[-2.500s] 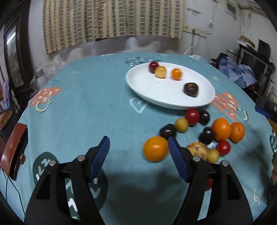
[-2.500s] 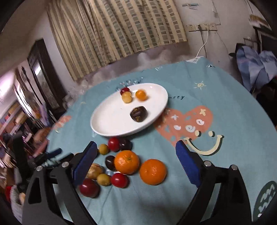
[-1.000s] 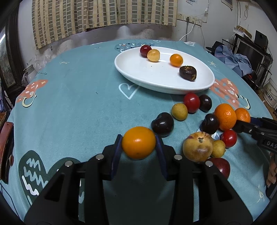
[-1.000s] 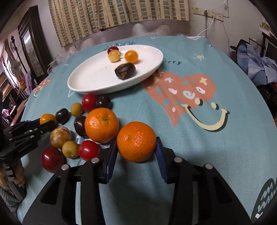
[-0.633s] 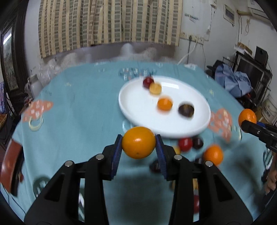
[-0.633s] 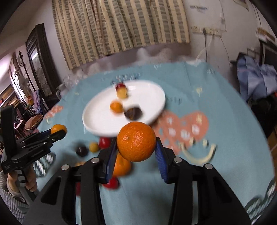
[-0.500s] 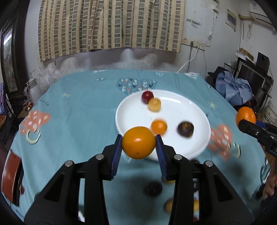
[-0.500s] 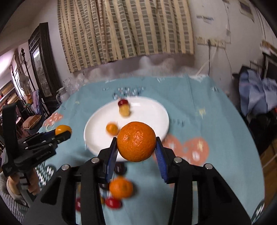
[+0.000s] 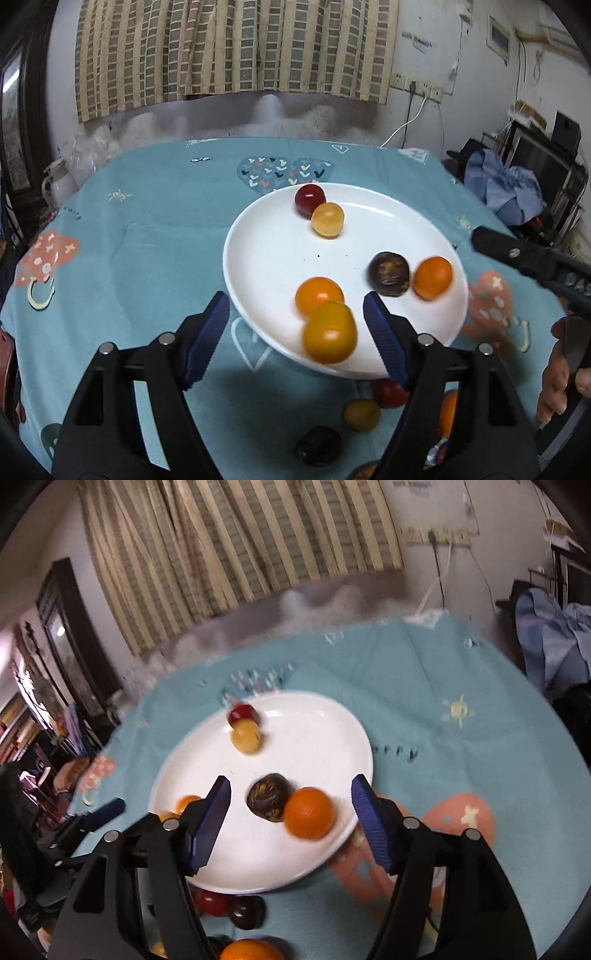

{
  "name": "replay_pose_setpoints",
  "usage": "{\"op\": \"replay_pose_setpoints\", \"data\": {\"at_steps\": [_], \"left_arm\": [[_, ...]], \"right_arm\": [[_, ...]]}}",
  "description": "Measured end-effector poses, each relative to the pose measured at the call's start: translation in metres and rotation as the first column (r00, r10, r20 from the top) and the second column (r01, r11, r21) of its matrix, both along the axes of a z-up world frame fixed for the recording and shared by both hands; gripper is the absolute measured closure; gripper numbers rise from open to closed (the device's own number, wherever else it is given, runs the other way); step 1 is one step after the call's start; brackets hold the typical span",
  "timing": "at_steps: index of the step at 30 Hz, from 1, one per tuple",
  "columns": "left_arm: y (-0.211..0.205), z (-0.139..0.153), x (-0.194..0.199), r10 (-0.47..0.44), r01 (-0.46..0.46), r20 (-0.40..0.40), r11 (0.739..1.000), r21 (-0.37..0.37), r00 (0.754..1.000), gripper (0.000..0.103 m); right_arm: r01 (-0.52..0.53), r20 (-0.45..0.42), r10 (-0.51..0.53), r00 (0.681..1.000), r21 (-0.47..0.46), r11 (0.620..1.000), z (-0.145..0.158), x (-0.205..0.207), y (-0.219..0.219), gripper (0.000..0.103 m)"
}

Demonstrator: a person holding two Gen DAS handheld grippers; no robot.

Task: Organize fruits
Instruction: 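Carry the orange to the plate with the left tool while the right tool places a tangerine there, then grasp a dark plum with the left tool while the right tool grasps an orange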

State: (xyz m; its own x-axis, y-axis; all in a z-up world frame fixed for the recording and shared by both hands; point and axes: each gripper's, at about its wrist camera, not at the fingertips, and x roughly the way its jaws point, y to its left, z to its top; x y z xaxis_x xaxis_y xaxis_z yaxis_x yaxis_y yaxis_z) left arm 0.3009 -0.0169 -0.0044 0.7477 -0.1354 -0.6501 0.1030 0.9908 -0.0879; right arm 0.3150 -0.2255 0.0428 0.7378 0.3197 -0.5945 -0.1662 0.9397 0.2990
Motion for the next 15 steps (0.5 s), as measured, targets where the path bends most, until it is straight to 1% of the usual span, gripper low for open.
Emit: {"op": "replay_pose_setpoints", "data": {"at_steps": [3,5,7,10,12,15], "left_arm": [[0.009,0.005,-0.011,0.016,-0.016,0.009,1.0,0.001,1.0,0.026],[0.015,0.006,-0.024,0.033,-0.034,0.018,0.999,0.014,0.999,0.026],[0.021,0.004,-0.037,0.048,-0.048,0.014,0.999,0.013,0.999,0.026],[0.026,-0.006,-0.06,0.055,-0.055,-0.005,0.998,0.02,0.998,0.025],[0.027,-0.014,-0.073,0.066,-0.065,-0.028,0.997,0.047,0.997,0.025],[0.026,-0.021,-0.088,0.066,-0.063,-0.032,0.996,0.069,0.997,0.025]], "right_arm": [[-0.026,0.02,0.025,0.999,0.039,0.999,0.017,-0.019,0.003,0.035],[-0.048,0.026,0.048,0.999,0.034,0.998,0.02,-0.035,0.006,0.035],[-0.048,0.039,0.047,0.998,0.026,0.999,0.015,-0.057,0.006,0.034],[-0.045,0.018,0.045,0.999,0.022,0.999,0.001,-0.081,0.002,0.033],[-0.034,-0.008,0.034,0.999,0.035,0.999,-0.007,-0.092,-0.002,0.033],[-0.005,-0.044,0.008,0.999,0.09,0.996,-0.017,-0.104,-0.013,0.033]]}}
